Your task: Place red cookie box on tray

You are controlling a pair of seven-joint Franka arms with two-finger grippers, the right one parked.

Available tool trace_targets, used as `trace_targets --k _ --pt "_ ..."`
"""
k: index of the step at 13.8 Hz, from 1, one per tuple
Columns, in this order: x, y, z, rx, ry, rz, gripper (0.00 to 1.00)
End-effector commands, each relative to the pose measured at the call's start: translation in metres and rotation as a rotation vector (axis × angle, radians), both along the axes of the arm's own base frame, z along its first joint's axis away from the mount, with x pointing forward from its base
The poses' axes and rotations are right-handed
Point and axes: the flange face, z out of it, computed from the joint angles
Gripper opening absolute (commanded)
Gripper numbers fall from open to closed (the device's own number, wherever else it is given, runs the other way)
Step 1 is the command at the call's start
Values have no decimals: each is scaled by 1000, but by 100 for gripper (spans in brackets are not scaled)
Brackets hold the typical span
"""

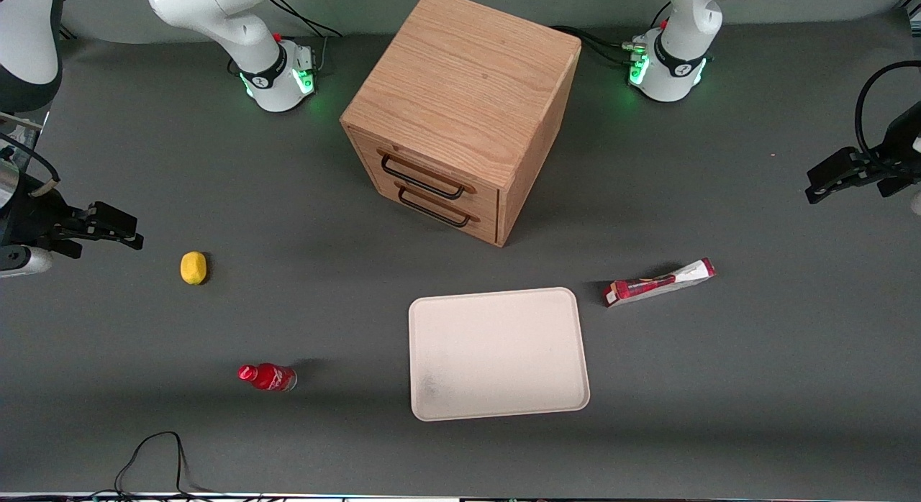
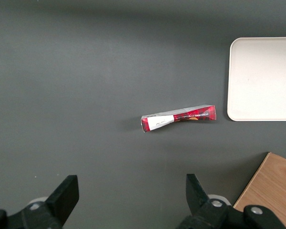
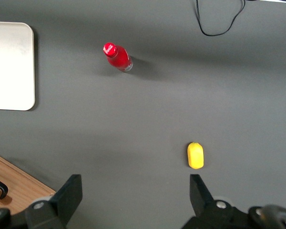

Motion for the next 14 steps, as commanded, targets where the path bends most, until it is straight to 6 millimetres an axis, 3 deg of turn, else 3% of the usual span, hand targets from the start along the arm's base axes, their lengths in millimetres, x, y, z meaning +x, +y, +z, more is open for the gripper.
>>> trace_targets --k 1,14 --pt "-10 1 6 6 7 4 100" --pt "-7 -7 0 5 12 -1 100"
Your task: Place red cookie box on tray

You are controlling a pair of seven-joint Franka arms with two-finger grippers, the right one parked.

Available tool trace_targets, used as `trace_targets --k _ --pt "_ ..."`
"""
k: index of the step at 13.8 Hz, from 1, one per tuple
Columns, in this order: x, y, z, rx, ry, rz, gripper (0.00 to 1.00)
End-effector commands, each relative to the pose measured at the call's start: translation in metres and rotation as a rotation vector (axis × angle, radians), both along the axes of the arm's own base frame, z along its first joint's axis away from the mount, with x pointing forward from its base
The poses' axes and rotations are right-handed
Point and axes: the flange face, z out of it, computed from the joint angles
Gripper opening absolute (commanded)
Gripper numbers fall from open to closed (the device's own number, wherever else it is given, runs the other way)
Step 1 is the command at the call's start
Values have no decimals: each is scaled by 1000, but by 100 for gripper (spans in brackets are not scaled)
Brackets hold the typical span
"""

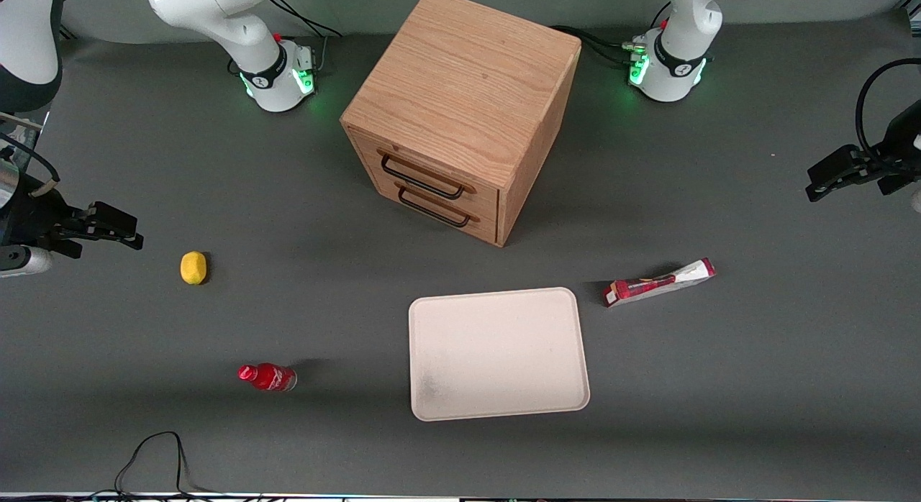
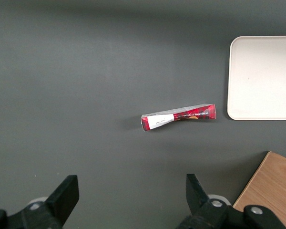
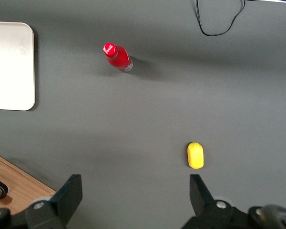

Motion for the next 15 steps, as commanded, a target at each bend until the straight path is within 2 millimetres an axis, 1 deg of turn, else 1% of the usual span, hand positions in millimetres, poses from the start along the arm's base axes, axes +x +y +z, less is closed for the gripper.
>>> trace_targets --k 1,3,4,6,9,11,13,14,15 --pt "-7 -10 1 4 7 -2 100" --pt "-5 -34 -4 1 11 -32 100" --pt "-4 -43 -6 1 12 -35 100" --pt "-1 -68 -14 1 19 -31 100" --pt "0 -91 -17 -6 7 -33 100" --pt "3 -100 -20 -6 -3 -1 100" --pt "4 -101 -21 -11 -4 5 100" --pt "5 -102 -22 -13 -2 34 100" --pt "5 -100 -23 -15 -2 125 100"
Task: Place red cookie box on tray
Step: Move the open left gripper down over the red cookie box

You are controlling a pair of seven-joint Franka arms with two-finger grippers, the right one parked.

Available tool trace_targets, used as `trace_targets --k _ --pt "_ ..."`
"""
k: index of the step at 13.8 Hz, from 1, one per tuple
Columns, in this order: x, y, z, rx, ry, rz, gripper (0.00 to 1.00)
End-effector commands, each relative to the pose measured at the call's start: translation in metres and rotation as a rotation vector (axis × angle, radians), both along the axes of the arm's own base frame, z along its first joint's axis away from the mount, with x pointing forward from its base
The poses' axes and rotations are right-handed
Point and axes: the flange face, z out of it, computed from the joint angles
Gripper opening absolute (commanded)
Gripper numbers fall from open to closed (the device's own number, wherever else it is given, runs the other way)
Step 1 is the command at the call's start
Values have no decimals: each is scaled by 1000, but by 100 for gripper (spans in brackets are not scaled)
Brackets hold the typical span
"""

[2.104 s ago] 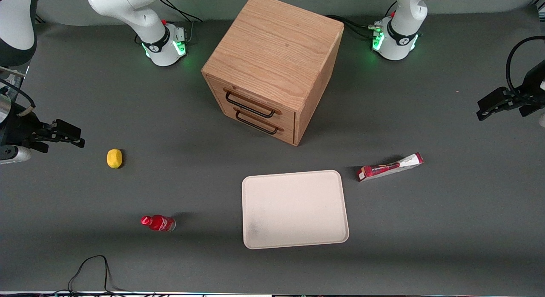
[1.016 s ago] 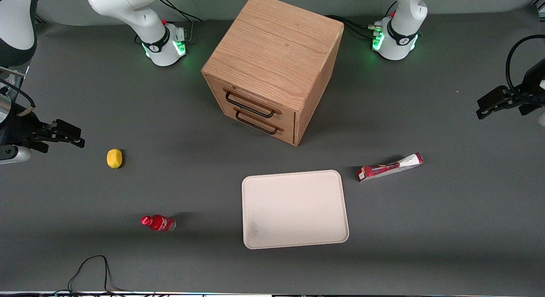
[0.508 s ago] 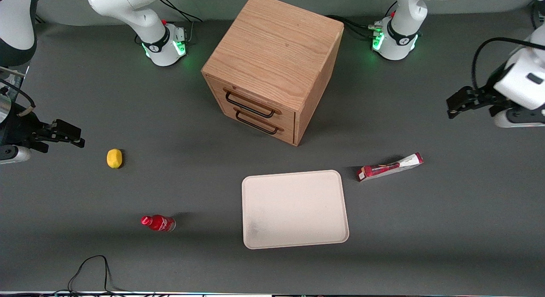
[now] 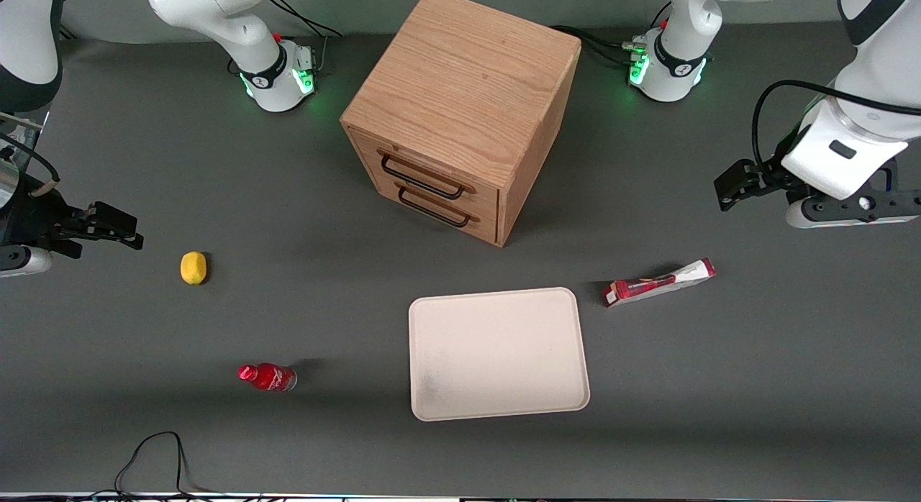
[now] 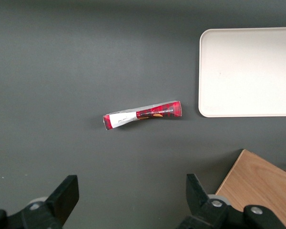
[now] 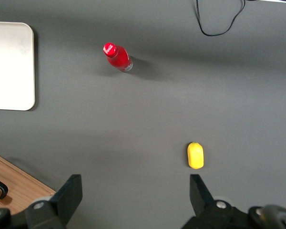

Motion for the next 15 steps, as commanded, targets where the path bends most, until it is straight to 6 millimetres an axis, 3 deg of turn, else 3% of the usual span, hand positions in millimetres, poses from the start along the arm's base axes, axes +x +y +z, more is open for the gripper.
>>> trace_targets --k 1,11,13,15 --pt "3 0 1 -9 -11 225 100" --pt "17 -4 -9 -64 -73 1465 100" --pt "21 -5 -17 -62 -73 1556 100" --pt "30 -7 -36 -38 -61 1564 100"
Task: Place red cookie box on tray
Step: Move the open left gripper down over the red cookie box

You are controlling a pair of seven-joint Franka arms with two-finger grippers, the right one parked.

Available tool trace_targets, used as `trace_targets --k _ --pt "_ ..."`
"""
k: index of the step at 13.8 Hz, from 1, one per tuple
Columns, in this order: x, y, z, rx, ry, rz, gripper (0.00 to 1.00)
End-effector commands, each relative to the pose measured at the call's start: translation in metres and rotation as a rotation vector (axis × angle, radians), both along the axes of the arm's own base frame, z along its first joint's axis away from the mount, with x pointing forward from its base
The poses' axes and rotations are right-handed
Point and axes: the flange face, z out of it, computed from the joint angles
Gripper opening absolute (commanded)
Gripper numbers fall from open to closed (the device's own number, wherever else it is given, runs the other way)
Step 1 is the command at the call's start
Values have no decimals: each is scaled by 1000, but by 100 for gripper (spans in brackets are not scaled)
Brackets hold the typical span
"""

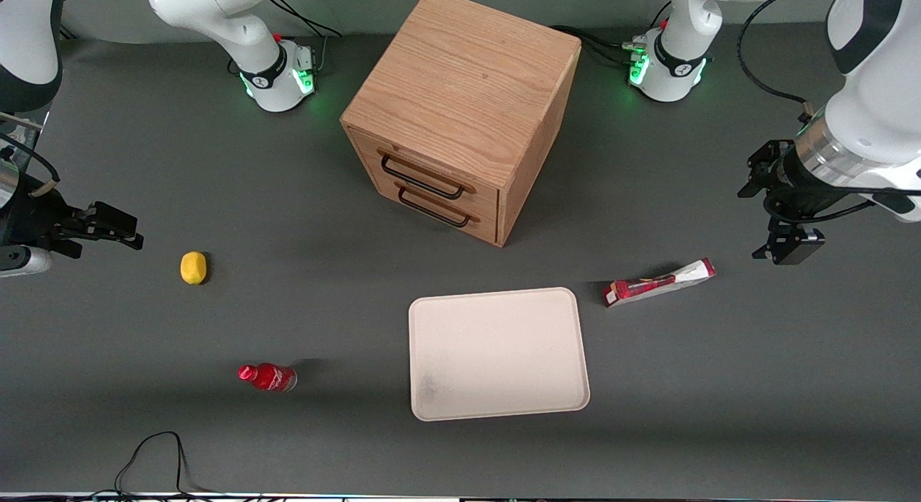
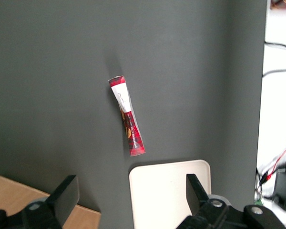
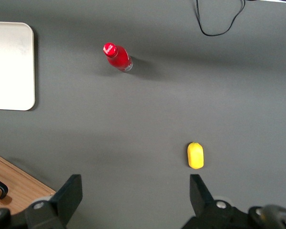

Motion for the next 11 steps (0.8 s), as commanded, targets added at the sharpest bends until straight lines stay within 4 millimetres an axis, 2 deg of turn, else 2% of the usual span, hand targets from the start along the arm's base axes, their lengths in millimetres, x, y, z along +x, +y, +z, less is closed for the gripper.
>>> trace_targets --k 1,6,11 --pt "14 -6 -29 20 16 55 100" --pt "45 -8 -110 42 71 62 100" --pt "35 -2 -188 37 66 59 100"
